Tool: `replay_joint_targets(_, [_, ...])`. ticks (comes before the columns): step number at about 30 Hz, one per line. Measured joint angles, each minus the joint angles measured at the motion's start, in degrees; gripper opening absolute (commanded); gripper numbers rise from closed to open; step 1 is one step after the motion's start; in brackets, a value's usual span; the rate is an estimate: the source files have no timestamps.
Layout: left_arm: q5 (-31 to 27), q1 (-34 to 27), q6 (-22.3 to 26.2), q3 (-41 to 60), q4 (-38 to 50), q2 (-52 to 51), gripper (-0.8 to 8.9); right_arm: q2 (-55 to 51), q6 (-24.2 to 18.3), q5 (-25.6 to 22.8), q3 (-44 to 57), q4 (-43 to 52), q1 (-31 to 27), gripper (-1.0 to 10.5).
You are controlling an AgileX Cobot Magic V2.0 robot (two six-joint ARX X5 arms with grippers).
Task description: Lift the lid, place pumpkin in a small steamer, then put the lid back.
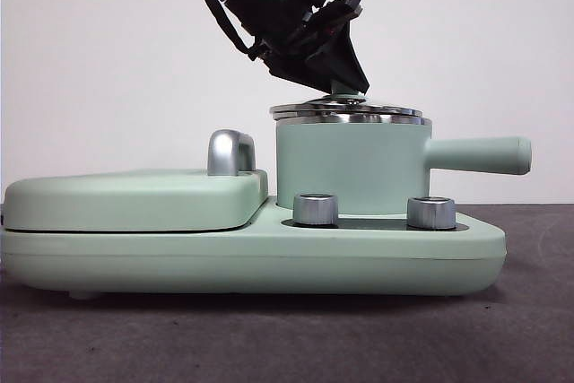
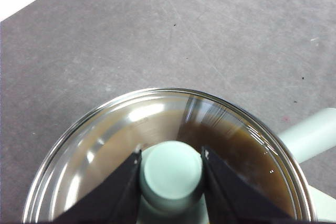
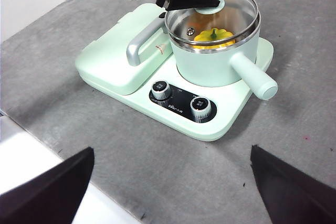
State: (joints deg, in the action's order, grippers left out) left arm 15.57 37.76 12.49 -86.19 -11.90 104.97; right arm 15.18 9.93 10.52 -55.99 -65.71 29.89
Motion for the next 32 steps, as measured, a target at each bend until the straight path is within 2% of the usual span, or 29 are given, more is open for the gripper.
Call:
replay_joint_targets(16, [0.68,0.85,-0.02,0.0,-0.28,0.26,0.15,0.0,0.9,0.0,0.0,0.0,0.0,4.7])
replay_joint_targets(32, [0.7,0.85,-0.04,0.0,-0.02,0.52,0.5,0.0,1.01,-0.02,0.0,0.0,0.0,4.7])
